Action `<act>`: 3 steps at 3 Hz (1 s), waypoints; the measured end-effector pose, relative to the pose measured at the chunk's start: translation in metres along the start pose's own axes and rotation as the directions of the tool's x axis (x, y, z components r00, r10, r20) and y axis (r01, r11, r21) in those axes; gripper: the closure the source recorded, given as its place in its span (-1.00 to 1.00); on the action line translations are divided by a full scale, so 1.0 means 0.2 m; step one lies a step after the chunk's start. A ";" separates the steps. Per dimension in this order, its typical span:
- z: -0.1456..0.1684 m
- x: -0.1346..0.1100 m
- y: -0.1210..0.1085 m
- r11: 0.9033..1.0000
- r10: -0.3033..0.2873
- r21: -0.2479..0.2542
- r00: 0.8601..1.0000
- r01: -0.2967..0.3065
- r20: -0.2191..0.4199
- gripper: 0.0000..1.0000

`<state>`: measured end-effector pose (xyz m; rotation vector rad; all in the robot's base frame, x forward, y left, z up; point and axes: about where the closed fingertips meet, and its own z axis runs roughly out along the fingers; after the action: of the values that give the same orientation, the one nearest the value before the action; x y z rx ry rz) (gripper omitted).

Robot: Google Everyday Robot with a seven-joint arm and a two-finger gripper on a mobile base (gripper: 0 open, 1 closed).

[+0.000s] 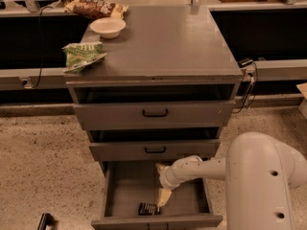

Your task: Pick rxbar chocolate from bottom drawer and place on counter

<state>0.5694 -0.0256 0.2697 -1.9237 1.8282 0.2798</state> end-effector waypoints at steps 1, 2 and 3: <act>0.16 0.08 0.04 0.999 0.033 -0.022 0.999 -0.033 0.000 -1.00; 0.28 0.16 0.06 0.997 0.071 -0.024 0.997 -0.070 0.013 -0.65; 0.38 0.21 0.07 0.996 0.091 -0.022 0.996 -0.090 0.015 -0.42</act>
Offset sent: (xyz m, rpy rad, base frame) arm 0.0079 -0.0088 -0.0986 0.0456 0.0675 -0.0851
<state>0.5727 -0.0288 0.1824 -1.8501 1.9118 0.3450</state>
